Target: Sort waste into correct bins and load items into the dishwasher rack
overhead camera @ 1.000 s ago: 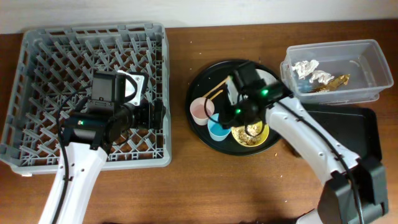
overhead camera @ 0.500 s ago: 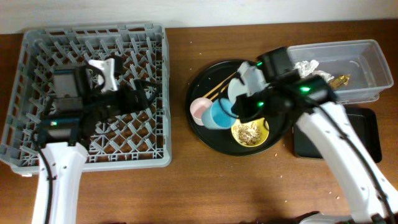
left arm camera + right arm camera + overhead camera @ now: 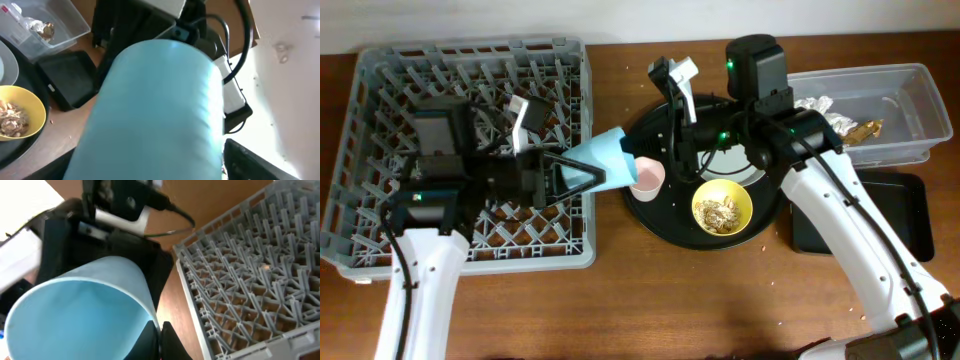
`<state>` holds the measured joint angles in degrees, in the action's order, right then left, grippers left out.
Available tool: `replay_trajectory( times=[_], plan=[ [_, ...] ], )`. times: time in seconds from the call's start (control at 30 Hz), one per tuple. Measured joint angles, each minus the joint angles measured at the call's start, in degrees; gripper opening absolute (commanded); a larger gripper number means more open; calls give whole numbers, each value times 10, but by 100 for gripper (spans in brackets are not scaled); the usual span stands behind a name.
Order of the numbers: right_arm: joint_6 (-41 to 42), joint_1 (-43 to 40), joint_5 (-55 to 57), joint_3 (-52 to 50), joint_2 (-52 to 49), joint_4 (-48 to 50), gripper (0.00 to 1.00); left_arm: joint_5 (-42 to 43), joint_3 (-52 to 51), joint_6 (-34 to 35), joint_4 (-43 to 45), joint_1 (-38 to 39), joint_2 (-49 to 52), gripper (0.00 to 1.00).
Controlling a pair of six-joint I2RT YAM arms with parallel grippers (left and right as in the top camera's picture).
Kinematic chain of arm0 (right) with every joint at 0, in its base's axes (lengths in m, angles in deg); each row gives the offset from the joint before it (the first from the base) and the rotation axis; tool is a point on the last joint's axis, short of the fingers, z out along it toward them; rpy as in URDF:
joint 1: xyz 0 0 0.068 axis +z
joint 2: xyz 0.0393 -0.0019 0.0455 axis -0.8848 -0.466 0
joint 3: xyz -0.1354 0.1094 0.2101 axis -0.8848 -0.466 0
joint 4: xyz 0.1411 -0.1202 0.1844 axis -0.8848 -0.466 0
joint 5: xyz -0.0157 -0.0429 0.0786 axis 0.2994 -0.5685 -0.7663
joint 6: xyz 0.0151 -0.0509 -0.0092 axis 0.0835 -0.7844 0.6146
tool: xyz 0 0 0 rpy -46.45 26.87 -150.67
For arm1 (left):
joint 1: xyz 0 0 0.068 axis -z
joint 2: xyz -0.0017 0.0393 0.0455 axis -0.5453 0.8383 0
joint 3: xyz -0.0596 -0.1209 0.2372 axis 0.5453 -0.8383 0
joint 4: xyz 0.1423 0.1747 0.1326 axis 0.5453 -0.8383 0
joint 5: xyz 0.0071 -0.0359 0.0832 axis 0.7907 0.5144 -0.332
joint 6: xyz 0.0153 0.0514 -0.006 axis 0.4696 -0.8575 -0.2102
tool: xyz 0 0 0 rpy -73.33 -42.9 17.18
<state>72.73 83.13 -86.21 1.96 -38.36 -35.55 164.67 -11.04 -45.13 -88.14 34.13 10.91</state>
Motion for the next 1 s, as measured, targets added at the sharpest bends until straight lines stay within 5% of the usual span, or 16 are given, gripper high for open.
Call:
replay_trajectory(
  times=[0.13, 0.23, 0.27, 0.37, 0.43, 0.67, 0.77, 0.87, 0.9, 0.97, 1.0],
  plan=[
    [24, 2, 0, 0, 0, 12, 6, -1, 0, 0, 2, 2, 0, 64],
    [35, 1, 13, 0, 0, 3, 57, -9, 0, 0, 2, -3, 0, 63],
    [35, -4, 26, 0, -1, 2, 62, -32, 0, 0, -1, -12, 0, 64],
    [64, -62, 119, 2, 0, -62, 66, -177, 5, 2, -97, -56, 0, 63],
    [80, -108, 231, 2, 3, -171, 67, -344, 4, 1, -180, -82, 0, 63],
    [77, -72, 431, 3, 10, -361, 74, -831, 3, 48, -290, -94, 0, 70],
    [76, -57, 454, 3, 11, -368, 74, -895, 3, 57, -273, -94, 35, 70],
    [76, -55, 461, 3, 12, -369, 74, -866, 3, 56, -244, -94, 126, 71],
    [76, -55, 461, 3, 12, -368, 74, -860, 3, 56, -243, -94, 150, 74],
    [76, -55, 461, 3, 12, -369, 78, -839, 3, 56, -248, -94, 191, 98],
    [76, -55, 461, 3, 12, -368, 79, -830, 3, 53, -247, -94, 198, 99]
  ],
)
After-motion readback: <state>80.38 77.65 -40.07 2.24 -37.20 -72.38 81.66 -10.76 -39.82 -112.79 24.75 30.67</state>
